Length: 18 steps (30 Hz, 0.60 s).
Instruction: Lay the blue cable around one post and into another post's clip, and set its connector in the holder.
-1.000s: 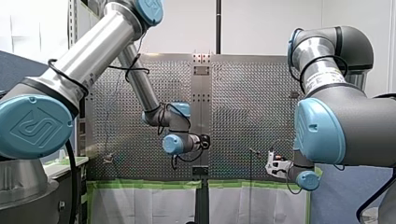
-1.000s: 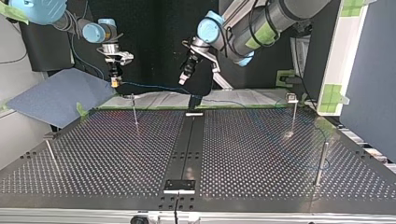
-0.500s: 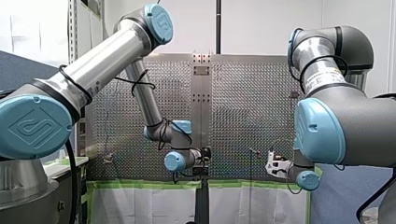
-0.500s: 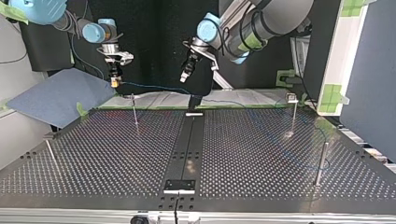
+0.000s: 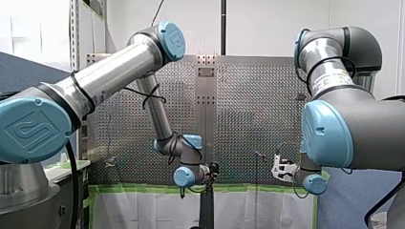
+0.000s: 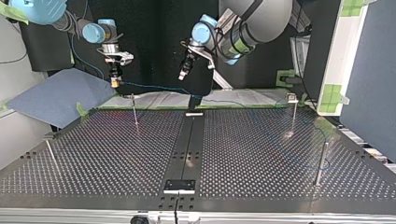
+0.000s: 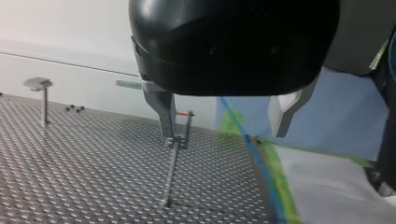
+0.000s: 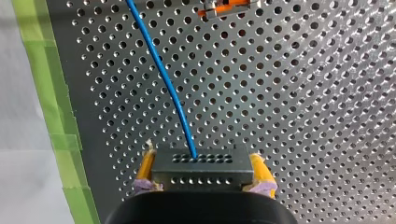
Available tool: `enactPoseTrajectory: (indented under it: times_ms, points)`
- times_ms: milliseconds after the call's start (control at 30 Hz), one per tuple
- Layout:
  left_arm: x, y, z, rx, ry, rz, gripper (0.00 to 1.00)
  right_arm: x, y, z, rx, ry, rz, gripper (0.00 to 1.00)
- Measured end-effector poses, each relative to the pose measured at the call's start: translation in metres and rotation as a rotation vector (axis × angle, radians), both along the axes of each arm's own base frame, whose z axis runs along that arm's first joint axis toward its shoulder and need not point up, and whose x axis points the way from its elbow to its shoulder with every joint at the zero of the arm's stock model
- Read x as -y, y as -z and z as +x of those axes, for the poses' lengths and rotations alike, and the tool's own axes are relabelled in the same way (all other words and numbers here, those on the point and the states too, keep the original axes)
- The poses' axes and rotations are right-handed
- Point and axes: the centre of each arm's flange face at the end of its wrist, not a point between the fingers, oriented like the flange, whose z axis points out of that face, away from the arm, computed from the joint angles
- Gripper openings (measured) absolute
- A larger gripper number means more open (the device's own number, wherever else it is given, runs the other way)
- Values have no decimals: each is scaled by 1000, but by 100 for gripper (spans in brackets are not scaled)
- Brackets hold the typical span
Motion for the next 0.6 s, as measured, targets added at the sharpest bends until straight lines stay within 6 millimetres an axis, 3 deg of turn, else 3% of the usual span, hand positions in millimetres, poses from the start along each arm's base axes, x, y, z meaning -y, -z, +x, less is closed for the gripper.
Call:
enactPoseTrajectory:
  times_ms: [600]
  points:
    - [15,71,1,-118,-13,75,100,0,0,1,-2,-2,2,0]
